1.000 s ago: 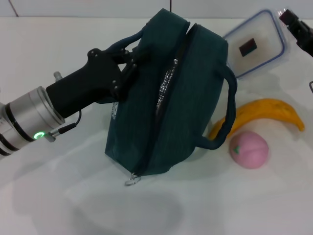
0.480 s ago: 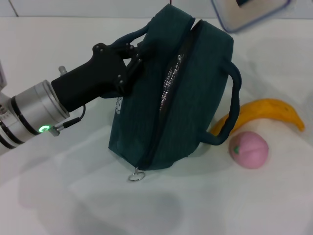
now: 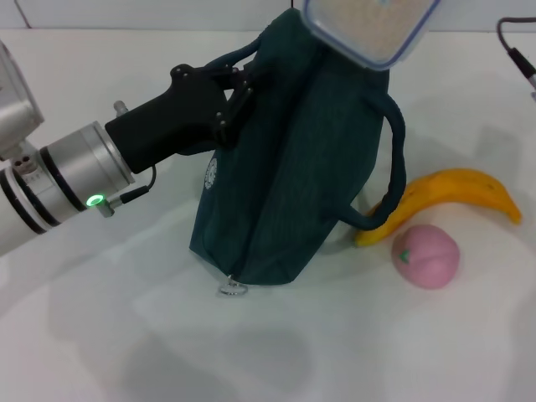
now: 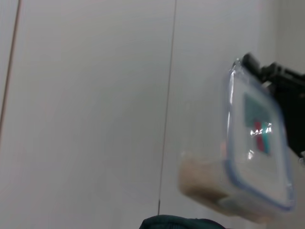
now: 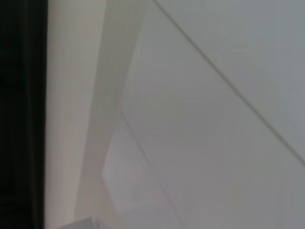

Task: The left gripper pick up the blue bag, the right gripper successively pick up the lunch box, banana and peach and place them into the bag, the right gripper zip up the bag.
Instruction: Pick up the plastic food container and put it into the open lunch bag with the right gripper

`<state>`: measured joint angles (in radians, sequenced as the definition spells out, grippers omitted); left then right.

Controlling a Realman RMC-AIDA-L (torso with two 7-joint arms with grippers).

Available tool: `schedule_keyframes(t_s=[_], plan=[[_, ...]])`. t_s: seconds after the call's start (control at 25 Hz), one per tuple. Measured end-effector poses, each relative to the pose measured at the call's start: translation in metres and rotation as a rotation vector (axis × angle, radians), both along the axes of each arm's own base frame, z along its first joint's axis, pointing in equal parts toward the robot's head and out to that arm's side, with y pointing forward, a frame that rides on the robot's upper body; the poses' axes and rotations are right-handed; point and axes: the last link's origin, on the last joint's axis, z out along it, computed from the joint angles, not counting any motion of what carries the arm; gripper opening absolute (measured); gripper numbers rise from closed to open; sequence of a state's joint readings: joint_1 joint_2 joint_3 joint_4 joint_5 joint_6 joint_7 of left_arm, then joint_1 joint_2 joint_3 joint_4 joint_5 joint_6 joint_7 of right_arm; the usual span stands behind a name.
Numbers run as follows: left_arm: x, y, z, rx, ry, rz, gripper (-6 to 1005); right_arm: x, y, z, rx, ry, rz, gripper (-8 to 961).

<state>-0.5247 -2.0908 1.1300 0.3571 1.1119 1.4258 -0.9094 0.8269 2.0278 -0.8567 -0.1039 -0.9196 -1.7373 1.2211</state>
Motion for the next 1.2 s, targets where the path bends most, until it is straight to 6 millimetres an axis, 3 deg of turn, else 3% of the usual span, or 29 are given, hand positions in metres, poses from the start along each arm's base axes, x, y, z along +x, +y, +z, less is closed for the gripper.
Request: schedule_keyframes(t_s=[0.16,0.6,0.96,1.2], plan=[[0.0,0.002,-0.001,-0.001,0.008,0.006,42,-0.006,0.001,-0.01,-0.043,-0.025,0.007,91],[0.004,0.004,-0.006,-0.01,0.009,0.002,42,0.004,0.006,-0.031,-0.107,-0.125,-0.077,90],[0.006,0.006,-0.003,0.007,-0.01,0.006,42,0.031,-0.007,-0.047,-0.169,-0.216,-0.137,90],[0.014,0.011,-0.008,-0.012,-0.014,-0.002,42,0.04,-0.005,-0.062,-0.215,-0.312,-0.187,89]])
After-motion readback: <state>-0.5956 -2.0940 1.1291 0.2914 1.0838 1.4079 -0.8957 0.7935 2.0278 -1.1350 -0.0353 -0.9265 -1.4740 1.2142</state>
